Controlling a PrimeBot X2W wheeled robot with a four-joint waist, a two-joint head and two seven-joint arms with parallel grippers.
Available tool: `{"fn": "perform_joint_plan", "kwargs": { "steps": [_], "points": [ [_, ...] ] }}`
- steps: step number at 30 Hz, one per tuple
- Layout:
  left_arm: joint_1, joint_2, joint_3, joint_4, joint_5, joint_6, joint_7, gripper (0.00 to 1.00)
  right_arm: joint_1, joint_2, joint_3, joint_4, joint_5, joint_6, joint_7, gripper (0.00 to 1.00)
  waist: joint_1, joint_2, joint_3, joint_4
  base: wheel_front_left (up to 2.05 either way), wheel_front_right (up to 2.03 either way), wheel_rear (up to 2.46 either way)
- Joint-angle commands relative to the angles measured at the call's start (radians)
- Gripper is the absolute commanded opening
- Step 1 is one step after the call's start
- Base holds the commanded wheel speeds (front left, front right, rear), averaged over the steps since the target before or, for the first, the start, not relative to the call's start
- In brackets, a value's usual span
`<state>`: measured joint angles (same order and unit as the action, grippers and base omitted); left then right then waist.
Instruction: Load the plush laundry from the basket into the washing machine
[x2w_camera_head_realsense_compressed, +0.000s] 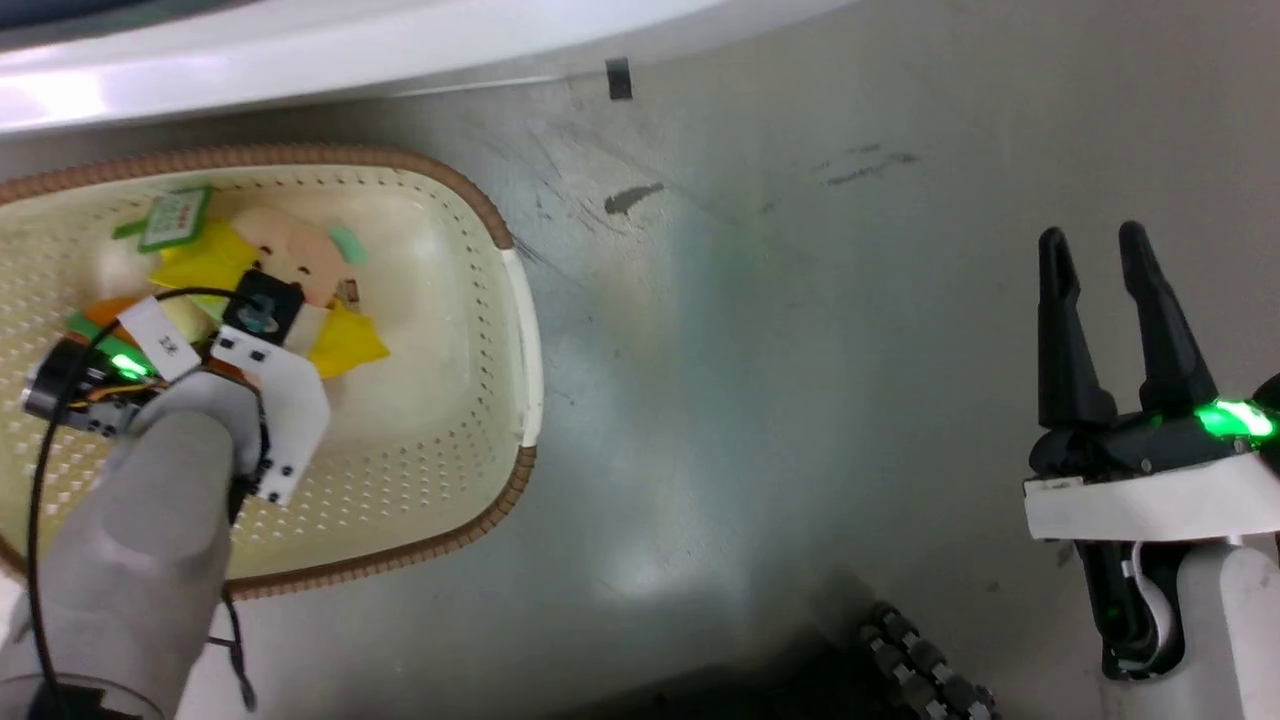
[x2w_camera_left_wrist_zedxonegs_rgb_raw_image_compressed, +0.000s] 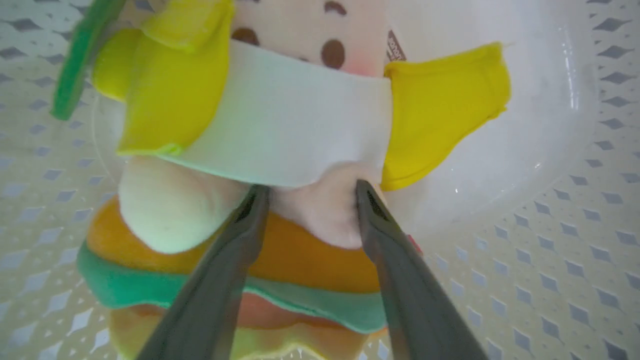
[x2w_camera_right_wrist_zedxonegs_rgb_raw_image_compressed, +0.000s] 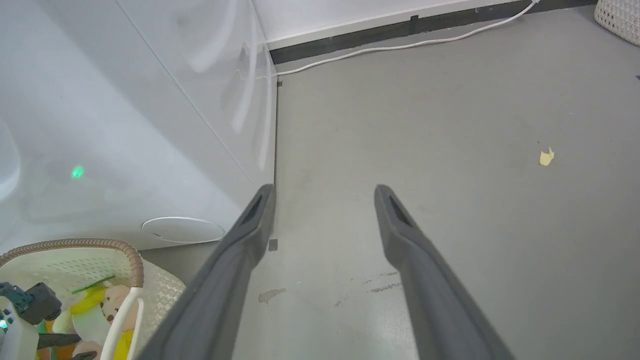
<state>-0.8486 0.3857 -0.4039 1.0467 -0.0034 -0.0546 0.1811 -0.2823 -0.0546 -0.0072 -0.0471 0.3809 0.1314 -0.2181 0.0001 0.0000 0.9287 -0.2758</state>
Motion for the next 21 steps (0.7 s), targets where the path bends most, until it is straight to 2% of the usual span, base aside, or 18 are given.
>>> {"fn": "perform_joint_plan", "kwargs": {
  "steps": [1, 9, 14, 21],
  "points": [
    [-0.022, 0.018, -0.01, 0.036, -0.011, 0.006, 0.008, 0.0, -0.024, 0.004, -0.003, -0.002, 0.014, -0.001, -0.011, 1.0, -0.0001, 0.0, 0.017, -0.013, 0.0, 0.0, 0.0],
    [-0.041, 0.046, -0.023, 0.114, -0.048, 0.029, -0.035, 0.0, -0.071, 0.004, 0.012, 0.006, 0.017, -0.001, -0.028, 1.0, -0.0001, 0.0, 0.037, -0.048, 0.0, 0.0, 0.0],
    [-0.024, 0.008, -0.03, 0.16, -0.082, 0.047, -0.094, 0.0, -0.071, 0.004, -0.015, 0.017, -0.006, -0.001, -0.038, 1.0, -0.0001, 0.0, -0.025, -0.022, 0.0, 0.0, 0.0],
    [0.042, -0.063, -0.024, 0.186, -0.133, 0.046, -0.214, 0.0, -0.021, 0.004, -0.058, 0.028, -0.058, -0.001, -0.044, 1.0, -0.0001, 0.0, -0.199, 0.042, 0.0, 0.0, 0.0]
  ]
}}
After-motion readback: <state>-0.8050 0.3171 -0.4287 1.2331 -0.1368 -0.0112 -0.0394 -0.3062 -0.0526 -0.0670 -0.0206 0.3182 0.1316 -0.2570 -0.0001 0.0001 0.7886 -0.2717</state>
